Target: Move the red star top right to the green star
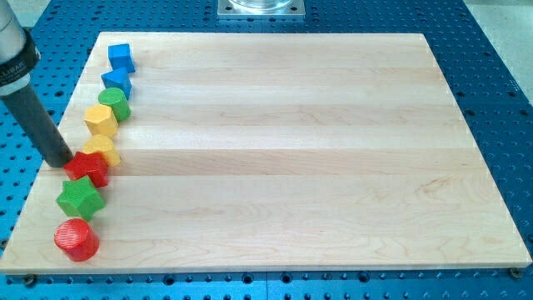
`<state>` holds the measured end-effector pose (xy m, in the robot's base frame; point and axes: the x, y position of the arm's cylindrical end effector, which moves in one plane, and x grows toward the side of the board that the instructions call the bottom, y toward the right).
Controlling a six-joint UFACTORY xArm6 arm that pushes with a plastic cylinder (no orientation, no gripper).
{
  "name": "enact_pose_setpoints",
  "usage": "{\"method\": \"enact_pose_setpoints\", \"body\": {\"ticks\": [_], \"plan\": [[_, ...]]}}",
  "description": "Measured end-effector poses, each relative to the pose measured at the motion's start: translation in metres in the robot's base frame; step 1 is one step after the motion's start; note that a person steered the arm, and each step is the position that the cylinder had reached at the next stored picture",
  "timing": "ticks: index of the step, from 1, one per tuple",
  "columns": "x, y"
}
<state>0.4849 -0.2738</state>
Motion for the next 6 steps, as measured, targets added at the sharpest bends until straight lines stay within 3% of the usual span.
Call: {"method": "enact_pose_setpoints", "body": {"ticks": [1, 4, 5, 6], "plan": [[0.019, 0.0], [0.003, 0.059], [0.003, 0.048], [0.022, -0.023]]}}
